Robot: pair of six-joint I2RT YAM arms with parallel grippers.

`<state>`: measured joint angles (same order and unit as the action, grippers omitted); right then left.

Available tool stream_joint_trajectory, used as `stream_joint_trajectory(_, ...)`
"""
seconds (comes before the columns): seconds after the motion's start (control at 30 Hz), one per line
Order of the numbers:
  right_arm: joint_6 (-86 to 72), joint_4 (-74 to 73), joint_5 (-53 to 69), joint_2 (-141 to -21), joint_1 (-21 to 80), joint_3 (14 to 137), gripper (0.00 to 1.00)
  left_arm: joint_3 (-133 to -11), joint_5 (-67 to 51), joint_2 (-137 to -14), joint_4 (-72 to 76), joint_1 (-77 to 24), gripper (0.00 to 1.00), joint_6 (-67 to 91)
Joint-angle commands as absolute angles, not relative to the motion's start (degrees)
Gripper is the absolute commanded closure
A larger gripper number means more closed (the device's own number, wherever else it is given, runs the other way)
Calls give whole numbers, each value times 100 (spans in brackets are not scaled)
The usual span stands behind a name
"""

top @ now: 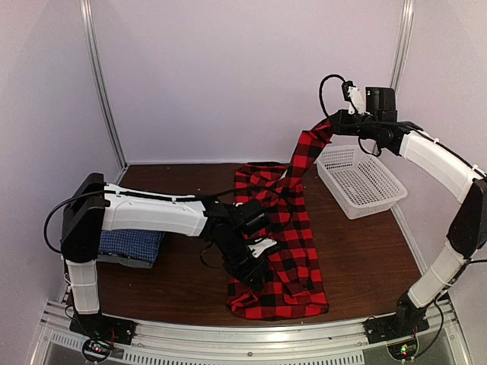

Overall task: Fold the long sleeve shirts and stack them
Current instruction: Fold the 1/3-folded shirt at the center of the board.

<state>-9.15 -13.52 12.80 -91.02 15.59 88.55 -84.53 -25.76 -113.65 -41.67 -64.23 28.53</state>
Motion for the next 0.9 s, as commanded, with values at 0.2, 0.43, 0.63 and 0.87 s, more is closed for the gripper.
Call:
stream_joint_trajectory(0.2, -896, -1725, 1890, -8906, 1520, 8602, 100, -8110, -2821, -11327, -3977, -6504, 92, 2706)
stream_joint_trajectory(0.43, -1041, -1849, 2463, -8838, 1539, 8188, 100, -8119, -2753, -11069, -3815, -6485, 52, 2750)
stream_joint_trajectory(0.63, -1008, -2080, 2639, -8798, 1602, 8069, 100, -8051, -2837, -10789, -3575, -6292, 47, 2869)
stream_joint_trajectory(0.87, -861, -2507, 2597, -8837, 2008, 7976, 100, -7460, -2927, -10459, -2993, -5767, 56, 3373)
